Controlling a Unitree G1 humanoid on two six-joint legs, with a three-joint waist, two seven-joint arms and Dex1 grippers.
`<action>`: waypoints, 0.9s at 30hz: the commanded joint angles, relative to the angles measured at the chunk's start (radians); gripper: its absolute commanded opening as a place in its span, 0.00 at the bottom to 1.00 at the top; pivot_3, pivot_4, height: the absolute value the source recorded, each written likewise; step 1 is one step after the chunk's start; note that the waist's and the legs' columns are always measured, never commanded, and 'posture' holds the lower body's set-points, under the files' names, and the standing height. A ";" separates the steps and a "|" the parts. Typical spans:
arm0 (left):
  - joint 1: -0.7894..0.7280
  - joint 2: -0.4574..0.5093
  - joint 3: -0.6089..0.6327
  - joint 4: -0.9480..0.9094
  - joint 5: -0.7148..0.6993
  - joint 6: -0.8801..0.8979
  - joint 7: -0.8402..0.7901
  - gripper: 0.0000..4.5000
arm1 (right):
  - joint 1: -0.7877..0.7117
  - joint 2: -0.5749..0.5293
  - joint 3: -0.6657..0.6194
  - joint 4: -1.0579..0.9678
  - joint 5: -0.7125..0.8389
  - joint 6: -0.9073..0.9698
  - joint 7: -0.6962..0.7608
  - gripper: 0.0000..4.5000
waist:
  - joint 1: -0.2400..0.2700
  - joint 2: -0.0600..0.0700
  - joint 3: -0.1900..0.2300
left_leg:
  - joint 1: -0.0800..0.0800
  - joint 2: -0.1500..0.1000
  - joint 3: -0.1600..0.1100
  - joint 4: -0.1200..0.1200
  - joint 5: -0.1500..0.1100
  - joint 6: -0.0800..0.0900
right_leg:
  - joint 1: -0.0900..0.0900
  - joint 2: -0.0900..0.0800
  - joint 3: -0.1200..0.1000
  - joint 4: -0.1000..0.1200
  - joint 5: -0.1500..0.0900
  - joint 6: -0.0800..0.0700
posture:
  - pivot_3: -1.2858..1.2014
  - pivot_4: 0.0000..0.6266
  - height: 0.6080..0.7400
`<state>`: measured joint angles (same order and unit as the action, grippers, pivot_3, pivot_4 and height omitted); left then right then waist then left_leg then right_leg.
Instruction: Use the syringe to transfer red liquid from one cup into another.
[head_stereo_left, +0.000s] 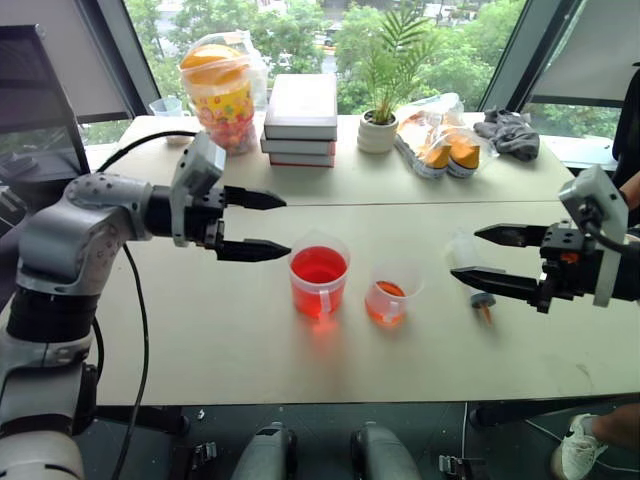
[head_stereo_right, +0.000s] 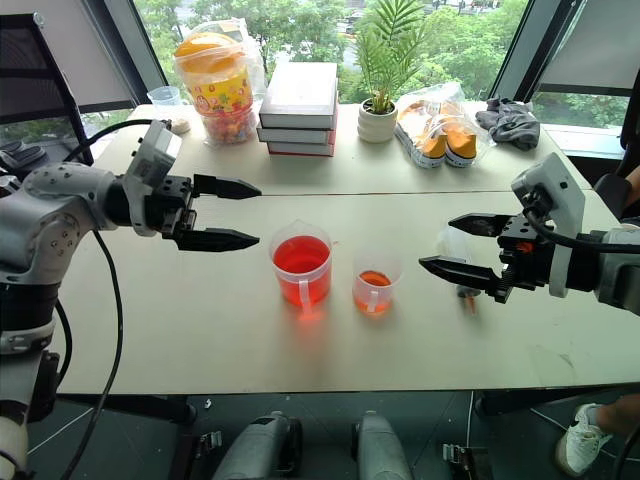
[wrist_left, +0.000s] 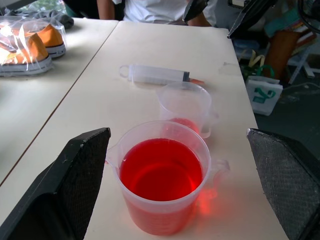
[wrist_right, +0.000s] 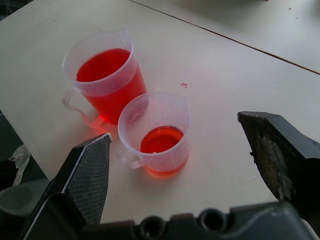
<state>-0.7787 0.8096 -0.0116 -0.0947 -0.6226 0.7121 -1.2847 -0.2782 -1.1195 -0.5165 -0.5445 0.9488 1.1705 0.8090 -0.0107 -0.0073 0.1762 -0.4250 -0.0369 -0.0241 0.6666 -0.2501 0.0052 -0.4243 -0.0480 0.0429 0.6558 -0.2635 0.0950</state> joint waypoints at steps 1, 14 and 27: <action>-0.005 0.016 0.040 -0.026 -0.020 0.001 0.006 1.00 | -0.008 -0.019 -0.015 -0.005 0.014 -0.013 -0.004 0.99 | 0.000 0.000 0.000 | 0.000 0.000 0.000 0.000 0.000 0.000 | 0.000 0.000 0.000 0.000 0.000 0.000 | 0.52 0.24 1.00; -0.009 0.006 0.038 -0.021 -0.037 0.008 0.012 1.00 | 0.007 -0.033 -0.027 -0.004 0.027 0.004 -0.024 0.99 | 0.000 0.000 0.000 | 0.000 0.000 0.000 0.000 0.000 0.000 | 0.000 0.000 0.000 0.000 0.000 0.000 | 0.52 0.24 1.00; -0.005 -0.014 0.030 -0.022 -0.038 0.001 0.020 1.00 | 0.009 -0.086 0.009 0.039 -0.018 0.018 -0.051 0.99 | 0.000 0.000 0.000 | 0.000 0.000 0.000 0.000 0.000 0.000 | 0.000 0.000 0.000 0.000 0.000 0.000 | 0.52 0.24 1.00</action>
<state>-0.7787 0.7980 0.0059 -0.0999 -0.6545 0.7287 -1.2647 -0.2450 -1.1847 -0.5128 -0.5272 0.9454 1.1856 0.7742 -0.0106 -0.0073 0.1762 -0.4250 -0.0369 -0.0240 0.6666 -0.2501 0.0052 -0.4242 -0.0480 0.0429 0.6557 -0.2636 0.0950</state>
